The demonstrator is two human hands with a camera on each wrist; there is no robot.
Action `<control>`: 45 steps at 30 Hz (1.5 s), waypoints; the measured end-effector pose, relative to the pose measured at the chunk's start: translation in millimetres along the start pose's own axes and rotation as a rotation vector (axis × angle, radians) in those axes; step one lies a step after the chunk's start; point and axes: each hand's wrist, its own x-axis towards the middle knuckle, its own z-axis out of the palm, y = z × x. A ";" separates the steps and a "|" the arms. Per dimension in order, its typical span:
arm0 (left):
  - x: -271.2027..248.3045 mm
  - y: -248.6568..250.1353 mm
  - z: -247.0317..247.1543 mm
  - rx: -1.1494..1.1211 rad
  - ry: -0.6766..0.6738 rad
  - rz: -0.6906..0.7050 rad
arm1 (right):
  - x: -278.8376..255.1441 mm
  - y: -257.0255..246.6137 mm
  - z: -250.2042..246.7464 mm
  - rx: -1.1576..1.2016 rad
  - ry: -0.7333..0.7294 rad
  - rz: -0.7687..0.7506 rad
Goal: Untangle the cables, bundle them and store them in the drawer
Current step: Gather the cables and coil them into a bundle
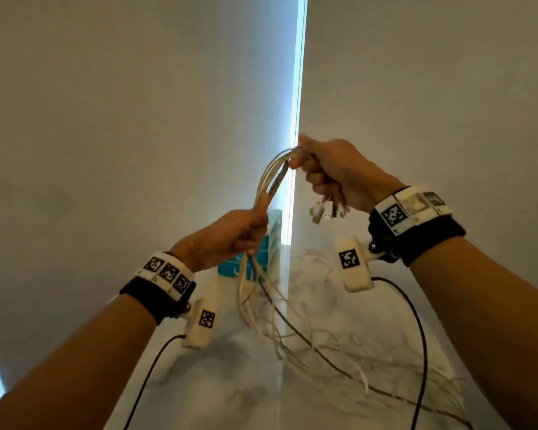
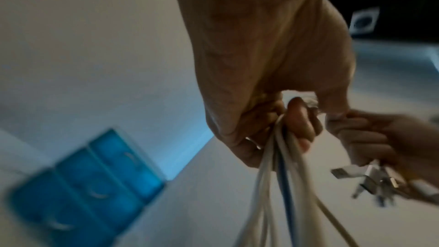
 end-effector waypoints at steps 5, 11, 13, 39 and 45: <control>-38.4 33.5 -66.3 1.166 0.298 -0.098 | -2.8 44.6 26.1 -0.322 -0.194 0.106; -53.9 218.0 -125.4 1.902 0.707 0.437 | 22.3 -51.4 72.3 -0.180 -0.101 -0.262; -54.4 242.0 -130.9 1.909 0.735 0.552 | 30.3 -75.0 72.2 -0.209 -0.027 -0.358; 28.2 -108.0 12.0 0.807 0.216 -0.281 | -38.3 227.3 59.0 0.046 0.026 0.328; 32.8 -125.4 12.0 0.747 0.398 -0.070 | -47.6 239.7 56.8 0.685 -0.333 0.517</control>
